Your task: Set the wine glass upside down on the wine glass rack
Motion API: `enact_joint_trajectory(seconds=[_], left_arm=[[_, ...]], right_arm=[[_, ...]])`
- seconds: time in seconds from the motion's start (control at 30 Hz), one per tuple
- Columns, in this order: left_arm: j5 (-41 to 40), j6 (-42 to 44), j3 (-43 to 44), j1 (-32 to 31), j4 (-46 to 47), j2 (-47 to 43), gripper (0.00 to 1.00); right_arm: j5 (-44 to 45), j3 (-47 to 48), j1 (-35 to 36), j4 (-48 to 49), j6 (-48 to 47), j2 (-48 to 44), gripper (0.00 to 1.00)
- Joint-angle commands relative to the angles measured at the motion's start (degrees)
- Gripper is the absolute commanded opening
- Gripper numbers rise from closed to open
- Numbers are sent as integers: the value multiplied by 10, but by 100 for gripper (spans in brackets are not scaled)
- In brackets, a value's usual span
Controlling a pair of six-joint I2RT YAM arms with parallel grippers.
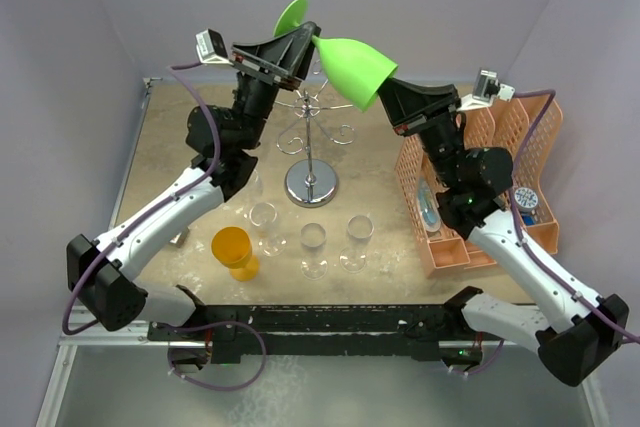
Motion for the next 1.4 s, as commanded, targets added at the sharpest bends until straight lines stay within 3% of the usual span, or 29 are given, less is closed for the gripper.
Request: enact_joint_trajectory(seconds=[0.0, 0.1, 0.2, 0.4, 0.5, 0.73, 0.87, 1.0, 1.17, 1.37], left_arm=[[-23, 8, 23, -5, 52, -11, 18], [-23, 28, 23, -6, 60, -16, 0], [-13, 61, 32, -6, 39, -24, 0], [5, 146, 41, -5, -13, -56, 0], [32, 220, 85, -5, -130, -65, 0], [136, 332, 134, -5, -272, -53, 0], [203, 383, 134, -5, -286, -50, 0], [214, 455, 147, -5, -344, -47, 0], [269, 520, 126, -5, -330, -50, 0], [371, 581, 60, -6, -218, -56, 0]], right_arm=[[-60, -5, 5, 16, -26, -25, 0], [-67, -13, 5, 6, -31, -35, 0], [-70, -16, 5, -17, -40, -49, 0], [-15, -12, 5, -127, -110, -118, 32], [-13, 11, 5, -225, -144, -143, 44], [-25, 77, 5, -441, -236, -168, 54], [-30, 140, 5, -503, -255, -168, 59], [-43, 187, 5, -529, -220, -151, 62], [-79, 267, 5, -577, -146, -106, 63], [-102, 351, 5, -647, -93, -63, 65]])
